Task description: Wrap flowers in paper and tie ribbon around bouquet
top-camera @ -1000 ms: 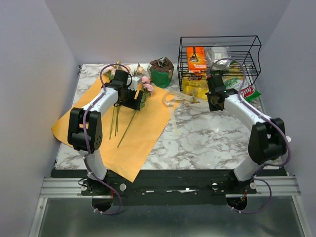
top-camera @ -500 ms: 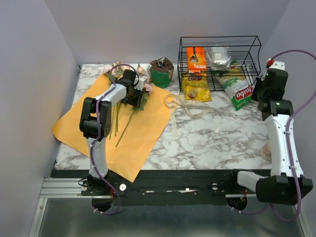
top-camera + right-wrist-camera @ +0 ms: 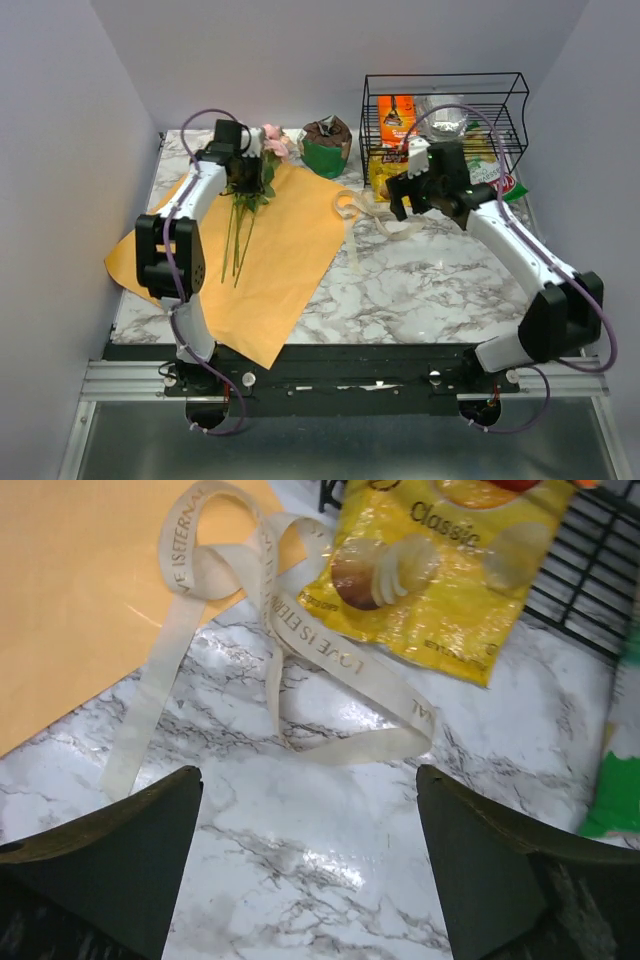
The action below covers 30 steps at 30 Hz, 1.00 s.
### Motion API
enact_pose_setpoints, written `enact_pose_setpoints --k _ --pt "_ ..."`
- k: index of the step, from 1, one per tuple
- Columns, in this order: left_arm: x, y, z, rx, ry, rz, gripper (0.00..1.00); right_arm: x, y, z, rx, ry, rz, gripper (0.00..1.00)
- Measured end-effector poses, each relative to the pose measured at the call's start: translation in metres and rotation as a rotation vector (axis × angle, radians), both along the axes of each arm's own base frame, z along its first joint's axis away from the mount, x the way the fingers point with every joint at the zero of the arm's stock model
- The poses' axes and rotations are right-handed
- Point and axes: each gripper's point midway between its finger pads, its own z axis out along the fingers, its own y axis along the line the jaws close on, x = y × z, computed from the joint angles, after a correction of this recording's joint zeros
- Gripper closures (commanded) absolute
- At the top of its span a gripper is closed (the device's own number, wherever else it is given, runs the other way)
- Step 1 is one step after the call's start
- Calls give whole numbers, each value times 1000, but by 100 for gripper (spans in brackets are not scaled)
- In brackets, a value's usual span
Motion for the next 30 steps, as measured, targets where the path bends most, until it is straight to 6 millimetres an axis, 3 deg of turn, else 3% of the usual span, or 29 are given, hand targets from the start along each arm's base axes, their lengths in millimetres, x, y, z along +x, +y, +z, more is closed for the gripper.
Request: enact_pose_setpoints --k 4,6,8,12,14,15,18,24,29,30 --pt "12 39 52 -64 -116 121 100 17 31 -39 -97 69 120 3" --pt "16 55 59 -76 -140 166 100 29 43 -54 -150 84 169 3" --pt "16 59 50 -81 -127 182 100 42 53 -67 -200 90 203 3" --pt "14 55 7 -68 -28 184 100 63 61 -95 -293 119 244 8" --pt "14 55 -17 -50 23 185 85 69 62 -109 -332 137 257 11" --pt "15 56 -25 -41 40 186 65 71 61 -115 -348 146 262 13" --pt "13 60 -44 -12 82 187 46 73 60 -130 -377 177 274 21" --pt "12 61 -33 -12 63 192 34 86 61 -143 -409 200 268 40" --pt "15 61 -7 -18 7 189 31 85 57 -156 -443 229 254 41" --pt "15 61 -3 -19 -3 188 31 84 56 -157 -448 236 254 47"
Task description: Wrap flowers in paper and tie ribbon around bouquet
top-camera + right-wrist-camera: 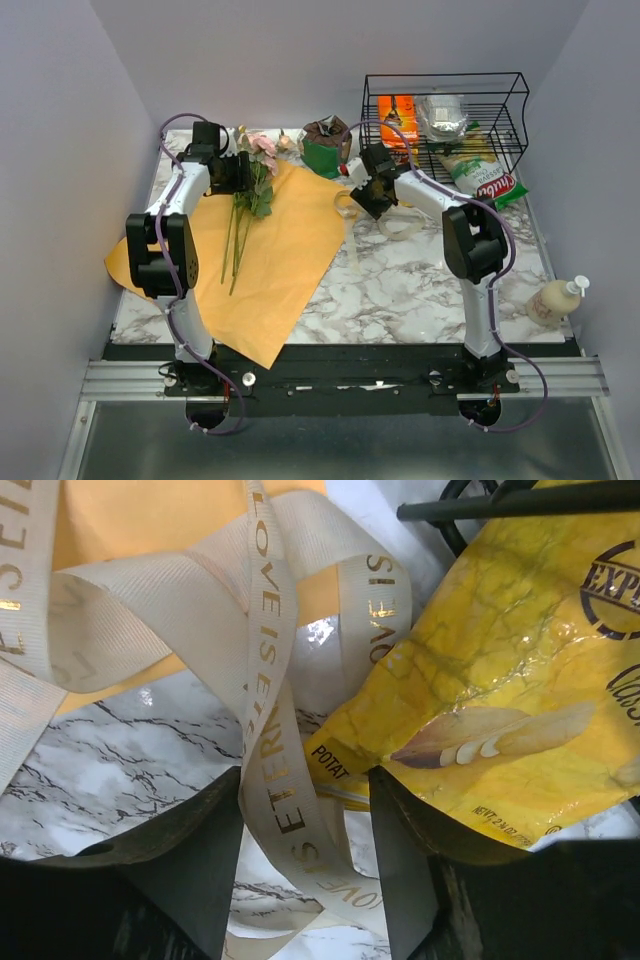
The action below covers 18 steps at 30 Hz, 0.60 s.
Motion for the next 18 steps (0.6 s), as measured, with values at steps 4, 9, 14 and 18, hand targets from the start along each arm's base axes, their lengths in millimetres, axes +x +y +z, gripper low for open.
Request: enact_pose_setpoints --k 4,9,14,18 --pt "1 -3 23 -14 -47 -14 30 -6 -2 -6 -15 14 -9 77" --pt "1 -5 38 -18 -78 -29 30 -20 -4 -14 -44 34 -37 99" --pt "-1 -6 38 -21 -79 -40 30 -38 -21 -7 -90 24 -97 99" --pt "-5 -8 33 -31 -64 -51 29 -48 -36 17 -106 -21 -147 99"
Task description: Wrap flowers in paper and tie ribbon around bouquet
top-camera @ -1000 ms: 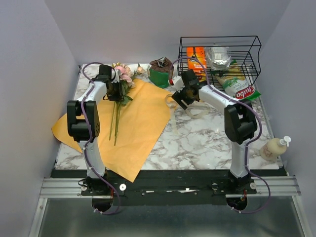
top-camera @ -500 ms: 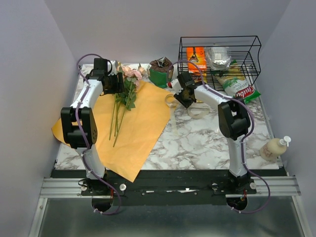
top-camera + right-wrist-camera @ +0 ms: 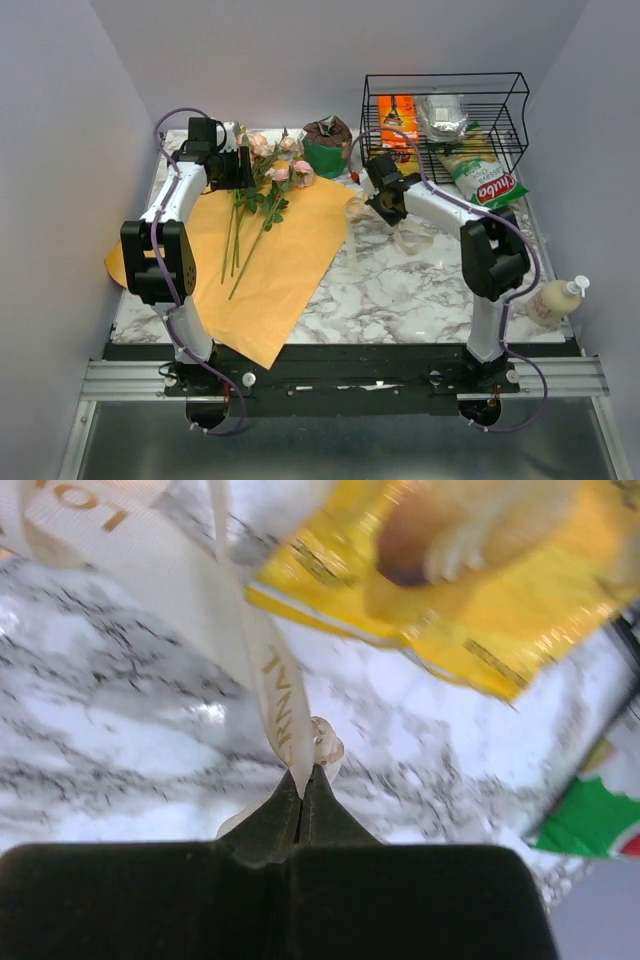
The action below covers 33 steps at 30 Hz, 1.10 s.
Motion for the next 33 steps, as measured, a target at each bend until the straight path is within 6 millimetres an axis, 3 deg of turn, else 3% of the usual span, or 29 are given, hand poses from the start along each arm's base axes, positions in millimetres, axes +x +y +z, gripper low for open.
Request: enact_pose_setpoints --k 4,6,8,10,13,14,15,17,20,22,23,24,25,26,27,30,33 --pt "-5 -3 -7 -6 18 -13 29 -7 -21 46 29 -92 -80 99" --pt "-7 -5 -8 -8 21 -23 28 -7 -41 75 70 -155 -153 99" --pt "-9 -9 -8 -10 21 -37 28 -4 -78 111 123 -239 -271 99" --pt "-12 -12 -6 -13 19 -49 28 -6 -135 151 177 -344 -440 99" --pt "-14 -15 -3 -17 13 -59 28 -25 -213 221 237 -543 -658 99" --pt "-14 -16 -2 -20 11 -64 28 -34 -228 247 251 -618 -693 99" --pt "-15 -18 -2 -23 10 -70 28 -43 -234 273 272 -691 -702 99" --pt "-15 -20 -1 -27 10 -75 28 -55 -225 317 342 -809 -651 99" --pt "-15 -21 1 -30 7 -79 28 -63 -201 350 458 -883 -547 99" --pt "-13 -21 5 -30 -1 -80 28 -59 -189 350 511 -872 -505 99" --pt "-12 -22 6 -30 -6 -81 27 -53 -185 342 529 -843 -496 87" --pt "-11 -22 8 -30 -9 -82 26 -46 -182 329 537 -802 -495 65" --pt "-11 -22 9 -29 -12 -84 26 -38 -179 312 543 -752 -505 27" --pt "-11 -22 9 -29 -12 -85 25 -30 -177 297 549 -703 -519 10" --pt "-12 -22 8 -28 -10 -88 23 -21 -175 277 548 -641 -534 1" --pt "-14 -22 8 -24 -6 -95 23 -3 -167 217 529 -420 -562 0" --pt "-16 -23 11 -24 -10 -107 23 -4 -155 189 553 -298 -554 0"
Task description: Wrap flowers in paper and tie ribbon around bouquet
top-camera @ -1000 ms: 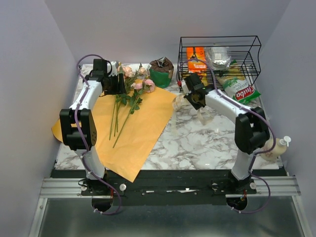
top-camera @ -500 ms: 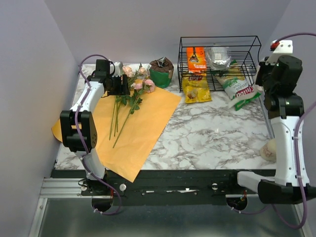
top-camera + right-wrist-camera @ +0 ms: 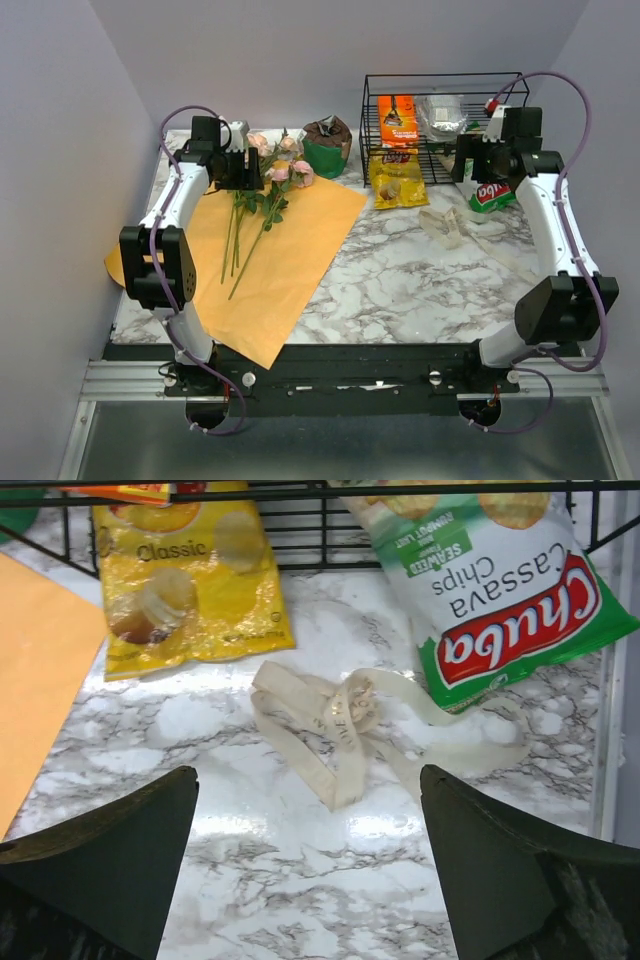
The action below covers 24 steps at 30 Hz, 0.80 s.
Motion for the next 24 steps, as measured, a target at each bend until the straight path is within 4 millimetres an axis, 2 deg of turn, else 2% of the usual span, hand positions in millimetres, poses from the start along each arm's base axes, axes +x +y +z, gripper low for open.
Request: enact_pose_setpoints --k 3,7,9,11,13,15,18,20,24 --pt "4 -5 13 16 -33 -32 23 -6 11 15 36 -57 39 0" --pt "21 -30 52 61 -179 -150 23 -22 28 58 75 -214 113 0" --pt "30 -53 74 79 -276 -244 17 -27 36 76 88 -282 147 0" --pt "41 -81 91 92 -382 -360 10 -28 41 83 96 -313 168 0" --pt "51 -105 98 107 -469 -460 3 -26 46 80 104 -317 189 0" --pt "61 -128 98 127 -539 -556 1 -28 52 66 108 -287 204 0" --pt "77 -163 83 174 -617 -692 1 -32 59 41 108 -229 224 0" --pt "91 -178 74 195 -655 -742 1 -36 61 29 106 -200 234 0" --pt "128 -207 59 238 -744 -811 1 -39 63 17 94 -173 252 0"
